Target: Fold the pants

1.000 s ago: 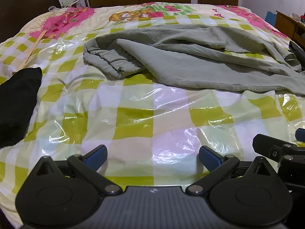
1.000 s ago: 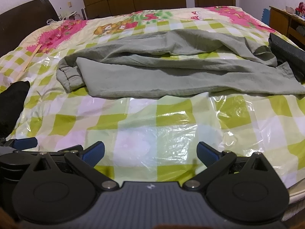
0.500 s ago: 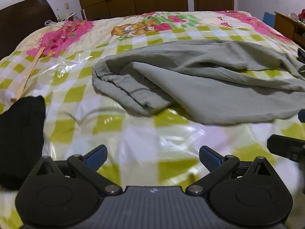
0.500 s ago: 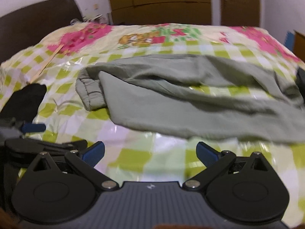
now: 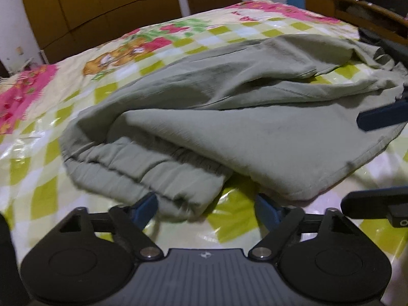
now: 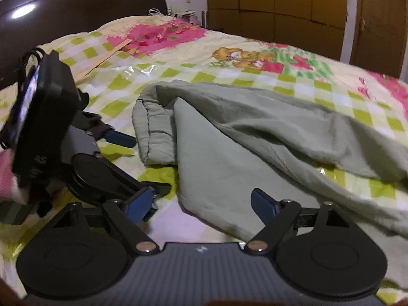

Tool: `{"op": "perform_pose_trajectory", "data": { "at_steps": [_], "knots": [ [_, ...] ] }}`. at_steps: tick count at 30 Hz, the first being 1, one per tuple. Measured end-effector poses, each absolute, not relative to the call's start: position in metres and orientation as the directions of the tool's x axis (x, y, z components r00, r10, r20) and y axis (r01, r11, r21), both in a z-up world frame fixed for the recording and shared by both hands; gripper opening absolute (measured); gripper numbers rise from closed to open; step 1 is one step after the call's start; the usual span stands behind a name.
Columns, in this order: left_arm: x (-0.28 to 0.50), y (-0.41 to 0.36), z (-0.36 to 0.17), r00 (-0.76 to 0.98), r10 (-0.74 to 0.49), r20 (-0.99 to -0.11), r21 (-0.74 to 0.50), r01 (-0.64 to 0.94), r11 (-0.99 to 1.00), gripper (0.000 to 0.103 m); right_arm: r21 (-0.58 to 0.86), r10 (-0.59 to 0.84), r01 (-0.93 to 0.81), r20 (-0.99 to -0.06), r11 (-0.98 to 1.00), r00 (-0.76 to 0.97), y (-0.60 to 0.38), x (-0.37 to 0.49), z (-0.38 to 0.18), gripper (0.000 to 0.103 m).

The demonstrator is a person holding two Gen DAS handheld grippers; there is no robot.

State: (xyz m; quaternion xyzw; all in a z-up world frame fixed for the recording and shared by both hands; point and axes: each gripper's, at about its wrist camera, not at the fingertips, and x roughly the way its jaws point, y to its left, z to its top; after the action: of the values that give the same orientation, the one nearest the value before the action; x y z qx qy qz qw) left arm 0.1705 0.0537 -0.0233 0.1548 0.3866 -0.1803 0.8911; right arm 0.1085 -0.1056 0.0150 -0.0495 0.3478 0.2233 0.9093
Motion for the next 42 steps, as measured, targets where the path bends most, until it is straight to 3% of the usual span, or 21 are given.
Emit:
{"op": "perform_pose_trajectory", "data": {
  "at_steps": [2, 4, 9, 13, 16, 23, 27, 30, 35, 37, 42],
  "knots": [
    [0.177, 0.056, -0.022, 0.626, -0.226, -0.746, 0.113, 0.454, 0.884, 0.077, 0.087, 0.380, -0.435, -0.656, 0.896, 0.652, -0.110, 0.110, 0.013, 0.084],
    [0.179, 0.057, -0.020, 0.629, -0.213, -0.748, 0.138, 0.461, 0.876, 0.060, 0.100, 0.384, -0.432, -0.662, 0.896, 0.644, -0.113, 0.111, 0.010, 0.084],
    [0.186, 0.071, -0.016, 0.620, -0.185, -0.762, 0.144, 0.441, 0.886, 0.033, 0.103, 0.401, -0.453, -0.662, 0.886, 0.633, -0.117, 0.107, 0.010, 0.084],
    [0.185, 0.082, -0.007, 0.631, -0.194, -0.751, 0.101, 0.401, 0.911, 0.029, 0.113, 0.420, -0.468, -0.653, 0.877, 0.630, -0.114, 0.107, 0.013, 0.079],
    [0.178, 0.096, 0.004, 0.643, -0.206, -0.737, 0.070, 0.375, 0.924, 0.028, 0.131, 0.437, -0.480, -0.663, 0.867, 0.608, -0.111, 0.109, 0.012, 0.065],
    [0.142, 0.174, 0.042, 0.699, -0.104, -0.708, 0.051, 0.197, 0.979, 0.027, 0.091, 0.421, -0.502, -0.682, 0.860, 0.598, -0.104, 0.100, 0.014, 0.066],
    [0.113, 0.219, 0.049, 0.692, 0.037, -0.721, 0.145, 0.099, 0.985, 0.023, 0.091, 0.425, -0.517, -0.696, 0.851, 0.578, -0.098, 0.097, 0.012, 0.067],
    [0.098, 0.243, 0.042, 0.657, 0.062, -0.751, 0.120, 0.044, 0.992, 0.023, 0.102, 0.435, -0.535, -0.716, 0.839, 0.546, -0.088, 0.095, 0.006, 0.067],
    [0.083, 0.220, 0.035, 0.663, -0.059, -0.746, 0.091, 0.189, 0.978, 0.026, 0.102, 0.434, -0.539, -0.723, 0.836, 0.537, -0.082, 0.087, 0.003, 0.067],
    [0.090, 0.194, 0.028, 0.646, -0.114, -0.755, 0.101, 0.287, 0.953, 0.039, 0.075, 0.406, -0.526, -0.728, 0.847, 0.552, -0.086, 0.085, 0.002, 0.067],
    [0.104, 0.139, 0.010, 0.624, -0.149, -0.767, 0.213, 0.467, 0.858, 0.050, -0.042, 0.348, -0.549, -0.732, 0.835, 0.585, -0.088, 0.088, 0.002, 0.068]
  ]
}}
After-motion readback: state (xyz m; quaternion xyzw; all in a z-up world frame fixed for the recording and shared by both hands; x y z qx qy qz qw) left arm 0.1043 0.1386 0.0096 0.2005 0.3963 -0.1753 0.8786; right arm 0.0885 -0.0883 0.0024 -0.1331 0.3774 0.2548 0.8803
